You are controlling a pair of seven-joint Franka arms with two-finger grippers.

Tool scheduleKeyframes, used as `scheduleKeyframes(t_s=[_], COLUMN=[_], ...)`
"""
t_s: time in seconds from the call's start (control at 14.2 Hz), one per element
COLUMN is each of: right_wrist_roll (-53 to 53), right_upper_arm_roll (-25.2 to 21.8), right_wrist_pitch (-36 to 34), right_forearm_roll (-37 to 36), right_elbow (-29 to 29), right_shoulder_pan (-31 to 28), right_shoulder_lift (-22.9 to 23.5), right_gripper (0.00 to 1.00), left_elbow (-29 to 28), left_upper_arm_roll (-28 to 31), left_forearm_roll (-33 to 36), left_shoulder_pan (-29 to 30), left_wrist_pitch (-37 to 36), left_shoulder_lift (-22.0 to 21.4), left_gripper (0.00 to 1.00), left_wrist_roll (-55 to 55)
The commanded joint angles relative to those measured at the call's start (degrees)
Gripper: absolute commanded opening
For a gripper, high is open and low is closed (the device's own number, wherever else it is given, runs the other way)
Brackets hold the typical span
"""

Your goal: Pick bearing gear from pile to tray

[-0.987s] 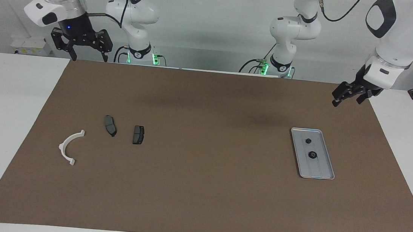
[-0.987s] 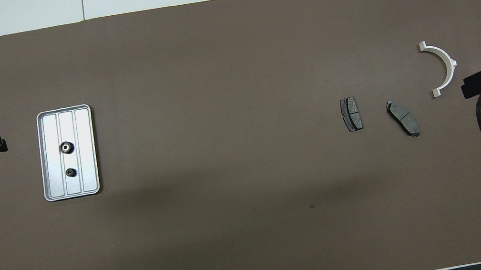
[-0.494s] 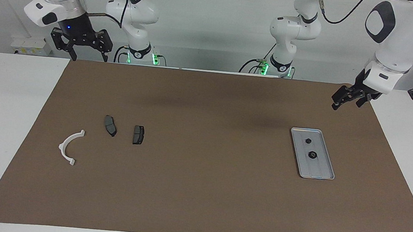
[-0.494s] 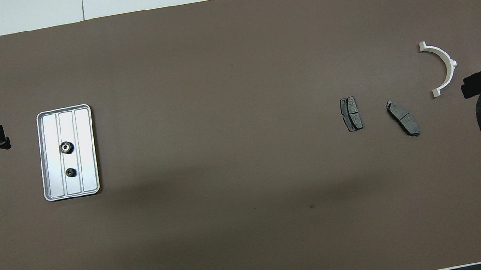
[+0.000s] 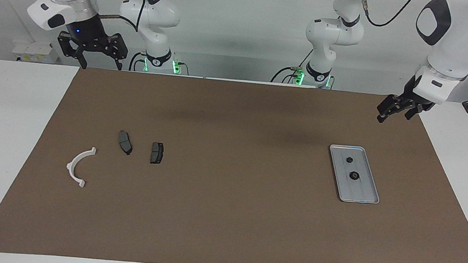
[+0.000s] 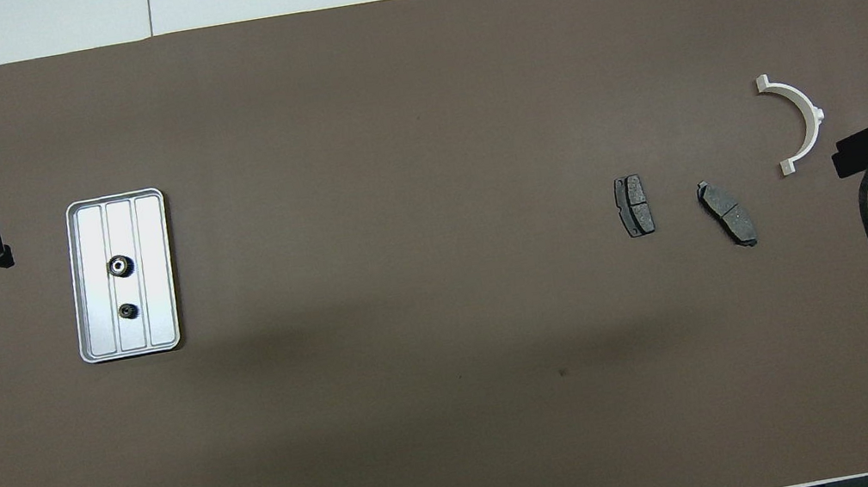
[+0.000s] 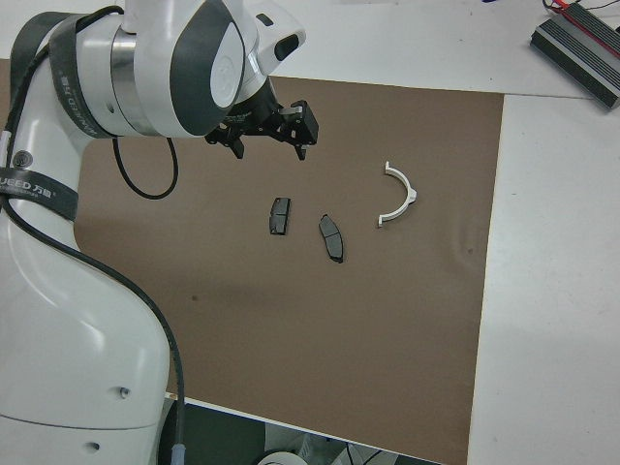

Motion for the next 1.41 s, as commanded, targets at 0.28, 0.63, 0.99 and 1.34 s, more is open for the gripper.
scheduleKeyframes(t_s=[0.28, 0.63, 0.99, 1.34], right_wrist_roll=[0.9, 0.9, 0.9, 0.9], right_upper_arm_roll=[0.0, 0.0, 0.0, 0.0], right_wrist_pitch=[1.0, 0.9, 0.9, 0.9], right_forearm_roll=[-0.1, 0.0, 0.0, 0.1], right_elbow=[-0.5, -0.5, -0.5, -0.5], right_shoulder_pan=[-0.1, -0.1, -0.1, -0.1], right_shoulder_lift=[-0.4, -0.4, -0.4, -0.4], right_gripper=[1.0, 1.0, 1.0, 1.0], left_elbow=[0.8, 0.9, 6.3, 6.4], left_upper_arm_roll=[0.9, 0.9, 0.4, 0.2], left_forearm_roll=[-0.1, -0.1, 0.4, 0.1], left_shoulder_pan=[-0.5, -0.5, -0.6, -0.6], left_wrist_pitch=[-1.3, -1.8, -8.5, -7.9], left_shoulder_lift=[0.0, 0.0, 0.2, 0.0], left_gripper=[1.0, 1.0, 1.0, 1.0], left_wrist_roll=[0.8, 0.8, 0.7, 0.7])
